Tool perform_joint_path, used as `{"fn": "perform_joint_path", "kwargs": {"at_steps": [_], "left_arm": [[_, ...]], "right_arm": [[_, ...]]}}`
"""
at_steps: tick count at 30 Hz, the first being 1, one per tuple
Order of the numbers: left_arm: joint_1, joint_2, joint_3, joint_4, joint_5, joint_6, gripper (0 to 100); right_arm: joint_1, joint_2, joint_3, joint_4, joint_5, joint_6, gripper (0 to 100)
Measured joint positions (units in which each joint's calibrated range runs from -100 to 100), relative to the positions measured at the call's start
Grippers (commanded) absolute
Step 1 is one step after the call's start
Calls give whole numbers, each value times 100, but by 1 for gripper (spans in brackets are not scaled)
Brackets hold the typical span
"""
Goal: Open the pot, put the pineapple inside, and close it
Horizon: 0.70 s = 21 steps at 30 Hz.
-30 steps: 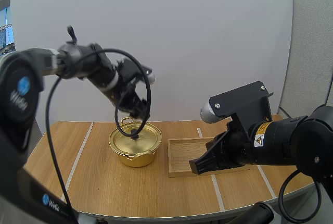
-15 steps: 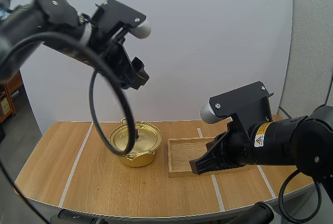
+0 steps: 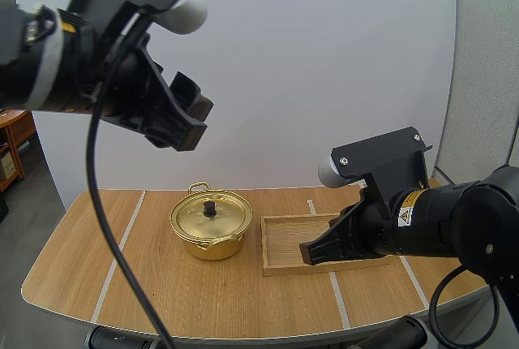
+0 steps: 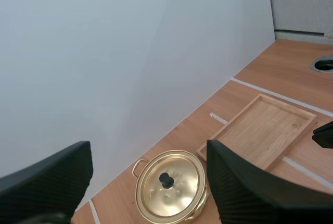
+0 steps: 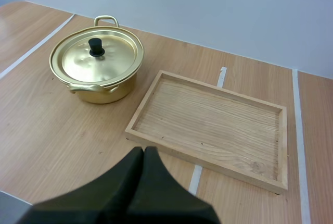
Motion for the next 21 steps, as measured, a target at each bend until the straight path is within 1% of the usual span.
{"fn": "perform_joint_path", "kwargs": {"at_steps": [5, 8, 9, 12, 13, 16, 17, 21], "left_arm": [[0, -731, 457, 0, 21, -137, 100], [0, -998, 724, 0, 34, -148, 100], [0, -1087, 829, 0, 34, -172, 92], [0, -1300, 1143, 0, 34, -317, 57], [0, -1354, 1222, 0, 34, -348, 47], [0, -1590, 1519, 0, 39, -394, 8], [0, -1656, 1603, 0, 39, -393, 0], [0, -1998, 2032, 0, 39, -416, 0]], "right_arm": [[-162, -498, 0, 0, 17, 0, 0], [-201, -827, 0, 0, 17, 0, 0], [-211, -932, 0, 0, 17, 0, 0], [-263, -1193, 0, -13, 17, 0, 0], [-273, -1233, 0, -23, 17, 0, 0], [-321, -1277, 0, -36, 17, 0, 0], [-343, -1277, 0, -48, 17, 0, 0], [-440, -1277, 0, -72, 17, 0, 0]]}}
